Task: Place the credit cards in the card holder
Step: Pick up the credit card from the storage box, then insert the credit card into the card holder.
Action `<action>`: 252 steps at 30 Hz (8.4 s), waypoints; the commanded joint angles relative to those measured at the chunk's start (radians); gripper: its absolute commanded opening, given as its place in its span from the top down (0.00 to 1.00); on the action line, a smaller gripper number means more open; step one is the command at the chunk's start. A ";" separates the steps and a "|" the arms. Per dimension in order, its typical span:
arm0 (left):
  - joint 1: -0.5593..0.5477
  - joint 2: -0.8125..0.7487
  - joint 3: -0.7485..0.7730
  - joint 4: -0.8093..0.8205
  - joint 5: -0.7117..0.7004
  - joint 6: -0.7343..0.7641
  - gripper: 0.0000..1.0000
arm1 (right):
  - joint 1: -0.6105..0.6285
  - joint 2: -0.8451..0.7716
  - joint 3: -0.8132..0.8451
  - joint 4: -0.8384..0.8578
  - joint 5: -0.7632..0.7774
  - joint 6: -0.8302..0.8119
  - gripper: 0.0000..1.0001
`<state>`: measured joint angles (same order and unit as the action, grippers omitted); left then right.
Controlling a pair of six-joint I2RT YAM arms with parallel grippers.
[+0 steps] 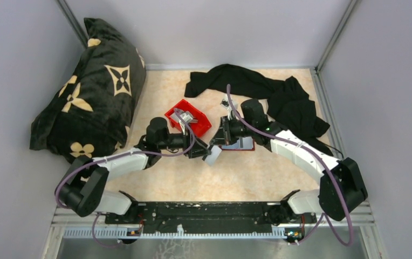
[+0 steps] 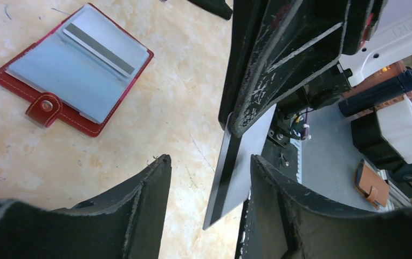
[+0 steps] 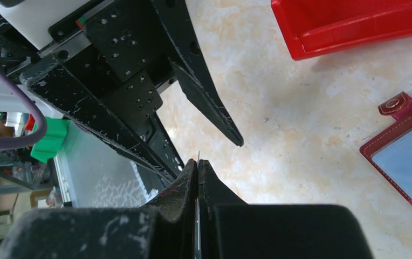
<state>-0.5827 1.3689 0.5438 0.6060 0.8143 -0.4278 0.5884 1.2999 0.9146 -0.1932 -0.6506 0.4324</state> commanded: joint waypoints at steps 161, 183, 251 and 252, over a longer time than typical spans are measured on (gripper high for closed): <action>-0.218 0.518 0.394 -0.358 -0.839 -0.275 0.84 | -0.387 0.246 -0.281 0.476 0.206 0.170 1.00; -0.221 0.538 0.412 -0.406 -0.856 -0.253 0.84 | -0.406 0.302 -0.306 0.542 0.202 0.213 1.00; -0.233 0.561 0.438 -0.453 -0.870 -0.239 0.91 | -0.393 0.370 -0.398 0.757 0.228 0.356 1.00; -0.234 0.560 0.440 -0.454 -0.869 -0.238 0.91 | -0.386 0.372 -0.393 0.747 0.236 0.351 1.00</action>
<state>-0.8028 1.8832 0.9718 0.2237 -0.0444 -0.6880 0.1822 1.6787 0.4923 0.5968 -0.4862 0.8356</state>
